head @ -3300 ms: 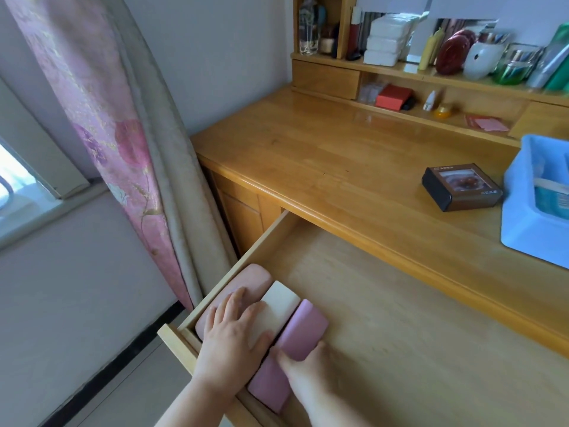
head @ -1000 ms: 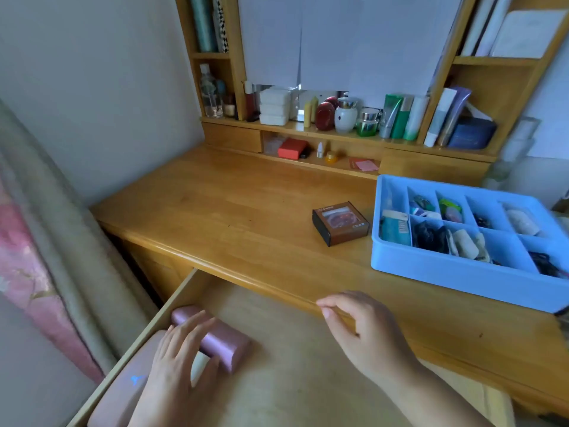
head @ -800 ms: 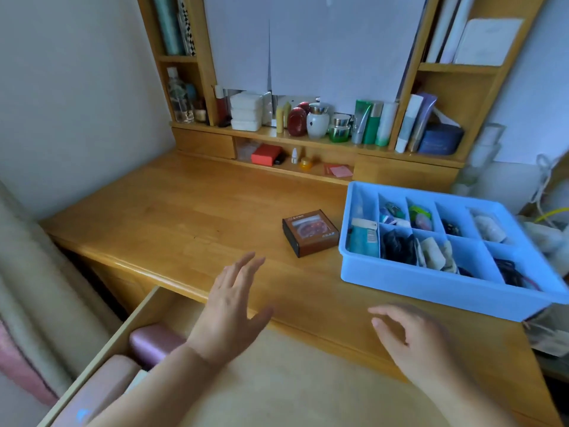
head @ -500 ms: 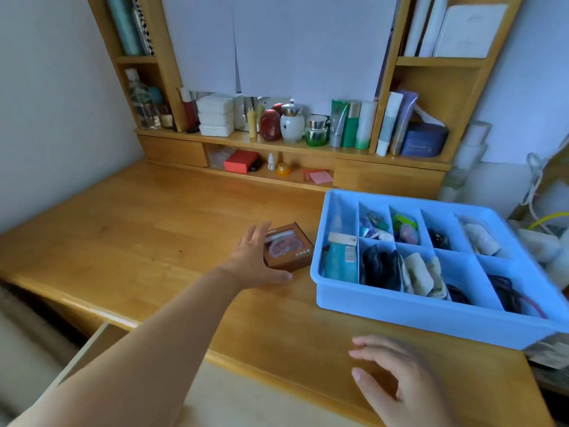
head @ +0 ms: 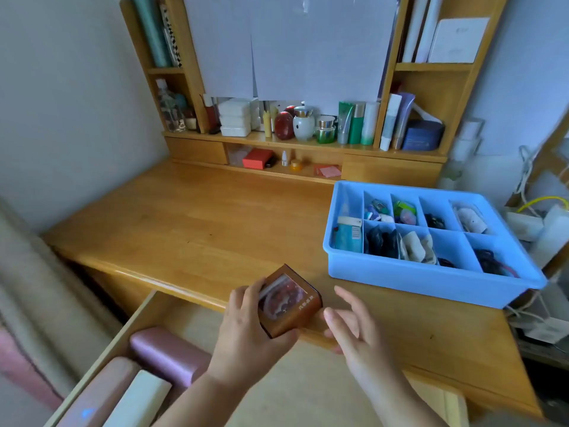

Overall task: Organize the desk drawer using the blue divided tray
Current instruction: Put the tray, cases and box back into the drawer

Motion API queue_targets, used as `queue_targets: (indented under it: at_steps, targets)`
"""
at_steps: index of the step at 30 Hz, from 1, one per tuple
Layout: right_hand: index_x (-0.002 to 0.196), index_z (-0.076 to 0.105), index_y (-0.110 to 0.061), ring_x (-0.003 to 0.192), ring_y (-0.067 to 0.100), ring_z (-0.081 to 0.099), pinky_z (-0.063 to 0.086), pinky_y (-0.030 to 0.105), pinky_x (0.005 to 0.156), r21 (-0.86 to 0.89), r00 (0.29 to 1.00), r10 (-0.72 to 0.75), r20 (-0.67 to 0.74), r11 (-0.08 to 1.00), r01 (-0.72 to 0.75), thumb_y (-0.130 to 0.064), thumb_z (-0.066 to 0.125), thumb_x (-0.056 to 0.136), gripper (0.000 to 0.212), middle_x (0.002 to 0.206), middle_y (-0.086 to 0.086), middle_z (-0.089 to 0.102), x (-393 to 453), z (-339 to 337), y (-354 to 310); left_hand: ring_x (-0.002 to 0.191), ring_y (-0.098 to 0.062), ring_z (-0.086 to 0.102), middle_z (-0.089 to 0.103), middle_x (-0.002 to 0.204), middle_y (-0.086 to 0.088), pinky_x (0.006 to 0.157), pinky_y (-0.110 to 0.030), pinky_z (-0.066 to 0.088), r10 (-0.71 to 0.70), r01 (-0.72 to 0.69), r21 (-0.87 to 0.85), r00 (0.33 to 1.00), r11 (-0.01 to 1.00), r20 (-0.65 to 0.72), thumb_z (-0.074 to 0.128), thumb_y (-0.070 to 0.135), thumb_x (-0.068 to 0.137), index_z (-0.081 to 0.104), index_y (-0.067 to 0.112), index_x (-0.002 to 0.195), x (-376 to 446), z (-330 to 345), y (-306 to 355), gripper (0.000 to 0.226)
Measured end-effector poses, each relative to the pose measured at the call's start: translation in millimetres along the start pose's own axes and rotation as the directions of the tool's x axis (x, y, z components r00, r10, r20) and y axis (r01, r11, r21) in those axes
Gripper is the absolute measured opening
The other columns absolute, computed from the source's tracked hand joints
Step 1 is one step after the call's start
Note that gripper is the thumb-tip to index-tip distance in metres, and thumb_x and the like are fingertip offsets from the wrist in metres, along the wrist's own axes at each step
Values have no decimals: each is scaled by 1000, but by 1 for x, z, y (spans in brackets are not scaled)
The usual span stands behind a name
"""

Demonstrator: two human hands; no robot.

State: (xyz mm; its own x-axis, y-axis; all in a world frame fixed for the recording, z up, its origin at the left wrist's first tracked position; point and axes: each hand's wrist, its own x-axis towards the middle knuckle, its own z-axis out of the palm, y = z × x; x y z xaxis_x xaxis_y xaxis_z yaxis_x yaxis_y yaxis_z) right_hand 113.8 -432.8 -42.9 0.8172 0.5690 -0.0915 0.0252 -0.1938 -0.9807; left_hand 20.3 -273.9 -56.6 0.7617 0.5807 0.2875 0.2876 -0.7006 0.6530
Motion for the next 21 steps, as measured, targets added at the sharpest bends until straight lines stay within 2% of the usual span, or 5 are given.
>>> queue_targets:
  at_steps: [3,7,12,16,21]
  targets:
    - [106,52,-39,72,14,70,53,27,54,175,976,169,135,966,-191,-55,70,75,38,92,-4,69,-20,41,-8,111,-8,48,43,117,9,93,-26,44,55,-55,2,997,998,-63,69,58,55,40,19,138,-42,-16,8,97]
    - [102,54,-25,70,18,69,51,24,53,189,941,298,159,926,-326,-29,66,85,22,95,4,69,-33,73,5,129,5,31,34,137,14,105,-10,25,73,-72,-16,996,997,55,54,71,72,28,21,144,-87,-56,-22,91]
    - [109,52,-20,78,18,63,45,24,59,-2,842,488,232,865,-501,-17,70,82,32,96,6,68,-57,110,53,131,-25,42,43,139,-6,109,-31,31,-174,170,224,985,959,-3,17,79,79,46,6,135,-153,-109,-112,97]
    - [112,46,-19,49,11,50,35,18,39,-206,759,588,280,809,-550,-18,69,84,36,80,4,62,-80,161,85,125,-30,48,50,135,-10,103,-42,39,-271,274,283,961,919,-54,30,53,83,51,5,131,-178,-121,-150,71]
    - [119,40,-24,36,12,47,38,20,34,-198,747,598,292,802,-564,-12,64,87,41,76,5,59,-82,220,106,108,-27,60,60,122,-6,93,-27,36,-342,351,273,936,896,-80,36,44,84,59,9,121,-181,-117,-150,56]
